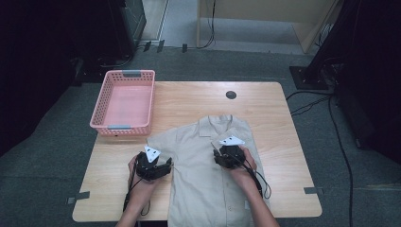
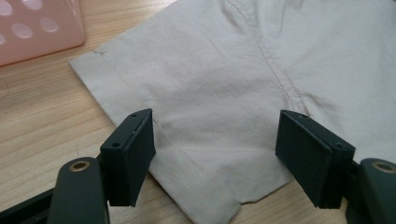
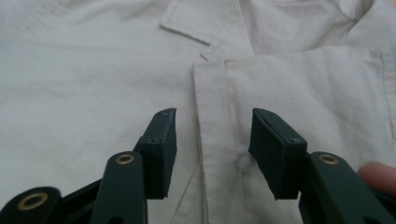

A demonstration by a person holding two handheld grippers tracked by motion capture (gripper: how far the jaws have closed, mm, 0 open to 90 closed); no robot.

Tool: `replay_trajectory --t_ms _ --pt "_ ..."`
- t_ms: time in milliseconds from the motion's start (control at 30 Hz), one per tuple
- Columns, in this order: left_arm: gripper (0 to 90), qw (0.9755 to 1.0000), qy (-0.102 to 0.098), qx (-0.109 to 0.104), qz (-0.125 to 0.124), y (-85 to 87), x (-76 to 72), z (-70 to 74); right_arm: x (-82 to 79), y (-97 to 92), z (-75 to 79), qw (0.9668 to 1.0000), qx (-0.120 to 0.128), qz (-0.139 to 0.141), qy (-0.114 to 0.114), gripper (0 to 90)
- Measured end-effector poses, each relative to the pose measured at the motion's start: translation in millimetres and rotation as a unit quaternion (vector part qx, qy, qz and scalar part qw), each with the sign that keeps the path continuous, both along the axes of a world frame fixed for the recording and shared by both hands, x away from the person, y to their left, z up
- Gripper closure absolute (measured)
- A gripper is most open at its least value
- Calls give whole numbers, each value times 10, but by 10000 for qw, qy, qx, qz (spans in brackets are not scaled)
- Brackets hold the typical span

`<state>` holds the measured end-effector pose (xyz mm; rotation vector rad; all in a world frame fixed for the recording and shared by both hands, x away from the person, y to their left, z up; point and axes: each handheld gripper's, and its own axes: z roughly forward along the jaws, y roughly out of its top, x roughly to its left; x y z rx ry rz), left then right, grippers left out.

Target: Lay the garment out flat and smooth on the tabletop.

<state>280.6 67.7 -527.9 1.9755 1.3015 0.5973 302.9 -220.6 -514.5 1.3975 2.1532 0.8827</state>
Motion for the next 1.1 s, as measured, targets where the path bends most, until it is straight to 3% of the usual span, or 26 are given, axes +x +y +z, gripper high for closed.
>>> replay_trajectory --t_ms 133,267,367,667,1100 --pt "283 10000 1 11 3 -1 0 0 18 19 -62 9999 -98 -24 -27 582" --pt "283 10000 1 14 3 -2 0 0 14 29 -61 9997 -226 -16 -101 806" --pt "283 10000 1 10 4 -2 0 0 11 23 -29 9998 -164 -27 -107 886" --pt "284 10000 0 36 -1 -2 0 0 -42 -144 132 9990 -98 -190 -381 900" --pt "284 10000 -3 50 9 -9 0 -2 -44 -683 242 9958 75 -763 -509 900"
